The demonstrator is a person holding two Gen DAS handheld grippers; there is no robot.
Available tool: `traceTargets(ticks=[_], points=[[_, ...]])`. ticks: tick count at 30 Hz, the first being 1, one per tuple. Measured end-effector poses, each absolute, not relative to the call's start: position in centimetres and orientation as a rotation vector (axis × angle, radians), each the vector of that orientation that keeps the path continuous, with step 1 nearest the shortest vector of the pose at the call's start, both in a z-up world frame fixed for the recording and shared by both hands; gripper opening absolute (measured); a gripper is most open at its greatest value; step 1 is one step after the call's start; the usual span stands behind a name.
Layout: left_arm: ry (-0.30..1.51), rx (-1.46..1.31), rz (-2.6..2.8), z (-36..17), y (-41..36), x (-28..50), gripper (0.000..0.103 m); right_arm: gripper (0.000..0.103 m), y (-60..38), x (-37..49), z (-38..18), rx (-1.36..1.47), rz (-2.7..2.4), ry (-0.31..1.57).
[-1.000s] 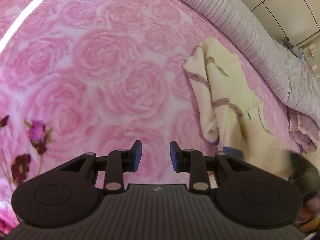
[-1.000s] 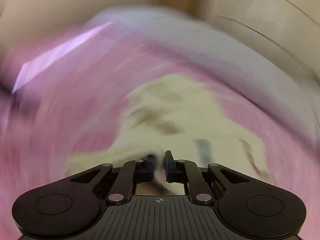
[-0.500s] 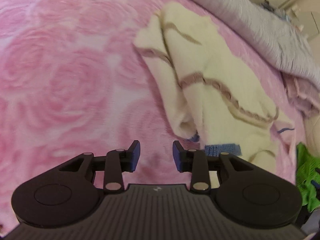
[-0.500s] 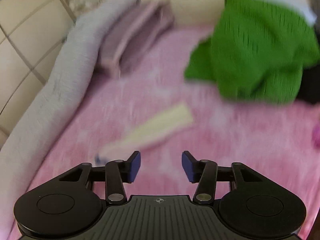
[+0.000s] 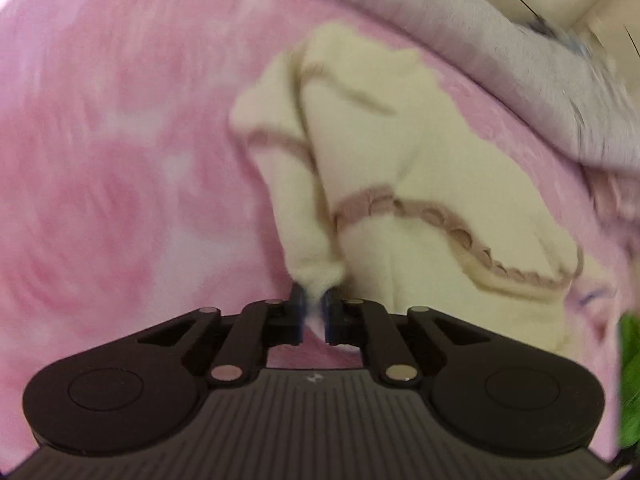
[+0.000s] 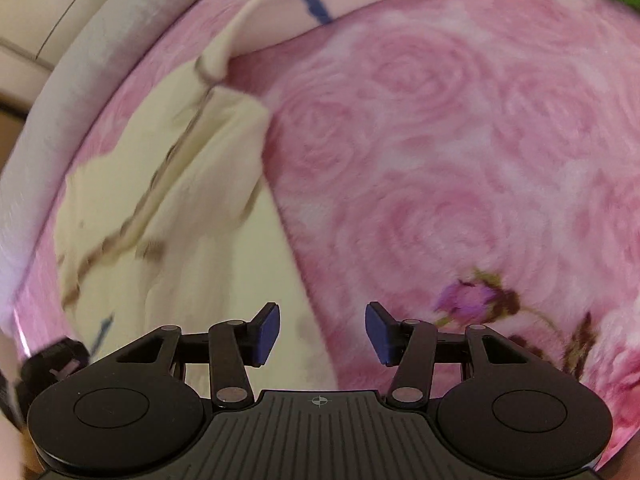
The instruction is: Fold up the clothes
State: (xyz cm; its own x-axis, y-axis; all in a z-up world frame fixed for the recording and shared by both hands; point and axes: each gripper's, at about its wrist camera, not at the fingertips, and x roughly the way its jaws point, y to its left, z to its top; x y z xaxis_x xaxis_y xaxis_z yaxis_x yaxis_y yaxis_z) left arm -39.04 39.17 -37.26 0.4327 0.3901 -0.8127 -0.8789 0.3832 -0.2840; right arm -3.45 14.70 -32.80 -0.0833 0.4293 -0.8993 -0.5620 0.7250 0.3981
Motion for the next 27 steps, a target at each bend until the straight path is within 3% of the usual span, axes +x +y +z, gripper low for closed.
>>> traceTargets(ticks=[7, 10, 13, 16, 20, 23, 27], points=[[0.802, -0.077, 1.107, -23.0, 40.5, -44.9, 0.008, 0.052, 15.6, -3.6, -30.7, -0.190, 0.850, 1.354], [1.009, 0.175, 1.215, -24.1, 42.4, -47.6, 0.016, 0.052, 16.2, -4.8, -29.6, -0.235, 0.888, 1.314], [1.235, 0.302, 1.209, -28.7, 43.2, -49.1, 0.037, 0.052, 17.0, -7.3, -29.0, -0.306, 0.964, 1.267], [1.271, -0.037, 1.168, -31.6, 42.6, -51.6, 0.033, 0.052, 17.8, -11.0, -28.9, -0.434, 1.106, 1.199], [1.028, -0.583, 1.027, -33.4, 38.0, -55.8, 0.032, 0.052, 18.4, -16.8, -29.4, -0.625, 1.340, 1.080], [0.926, -0.831, 0.989, -35.2, 33.9, -57.4, 0.029, 0.055, 18.9, -21.2, -30.4, -0.760, 1.487, 0.967], [0.843, -1.024, 0.967, -37.0, 30.1, -58.2, 0.028, 0.057, 20.5, -26.2, -32.8, -0.955, 1.550, 0.676]])
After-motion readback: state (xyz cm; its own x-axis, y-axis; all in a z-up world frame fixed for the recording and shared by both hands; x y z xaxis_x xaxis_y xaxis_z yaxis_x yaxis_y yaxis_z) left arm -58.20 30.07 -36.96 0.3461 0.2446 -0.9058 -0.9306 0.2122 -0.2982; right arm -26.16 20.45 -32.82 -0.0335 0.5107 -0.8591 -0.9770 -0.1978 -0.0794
